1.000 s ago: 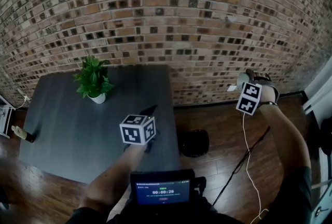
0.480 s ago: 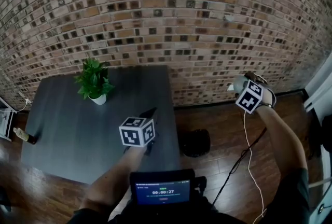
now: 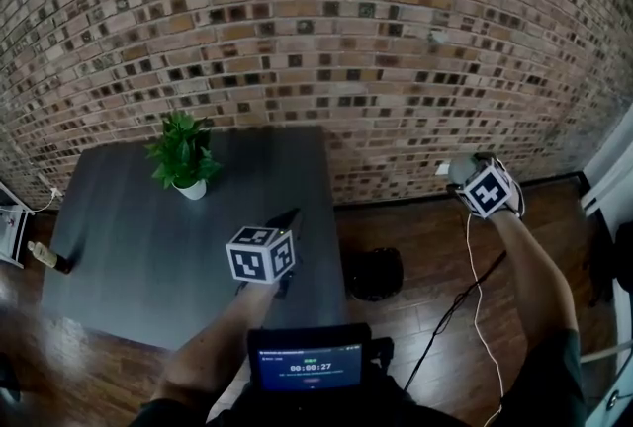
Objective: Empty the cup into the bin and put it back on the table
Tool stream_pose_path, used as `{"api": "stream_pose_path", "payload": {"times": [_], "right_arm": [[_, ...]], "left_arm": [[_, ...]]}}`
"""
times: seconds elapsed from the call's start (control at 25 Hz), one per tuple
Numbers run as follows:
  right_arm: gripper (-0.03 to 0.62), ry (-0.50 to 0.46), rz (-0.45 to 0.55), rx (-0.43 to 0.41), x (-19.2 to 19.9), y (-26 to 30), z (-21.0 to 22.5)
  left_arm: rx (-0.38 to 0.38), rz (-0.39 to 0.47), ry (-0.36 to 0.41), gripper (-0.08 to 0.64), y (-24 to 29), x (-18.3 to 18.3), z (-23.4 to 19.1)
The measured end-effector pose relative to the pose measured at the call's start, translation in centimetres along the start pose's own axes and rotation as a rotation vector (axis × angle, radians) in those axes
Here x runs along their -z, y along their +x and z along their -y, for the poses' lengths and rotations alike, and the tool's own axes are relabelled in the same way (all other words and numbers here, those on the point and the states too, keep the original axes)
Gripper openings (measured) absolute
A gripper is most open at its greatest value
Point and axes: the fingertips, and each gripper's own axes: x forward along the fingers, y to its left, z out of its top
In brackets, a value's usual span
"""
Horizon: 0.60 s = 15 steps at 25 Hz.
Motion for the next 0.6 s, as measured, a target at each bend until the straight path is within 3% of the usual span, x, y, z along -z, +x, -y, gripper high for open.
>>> {"api": "stream_pose_path", "payload": {"times": [0.44, 0.6], "right_arm": [[0.396, 0.182, 0.016, -0.052, 2.3, 0.3, -0.8], [0.396, 0.266, 0.079, -0.071, 1.7, -0.2, -0.8]], "left_arm": [[0.015, 0.015, -0.008, -0.009, -0.4, -0.1, 0.0], [0.023, 0.015, 0.066, -0.009, -0.5, -0.4, 0.7]]}}
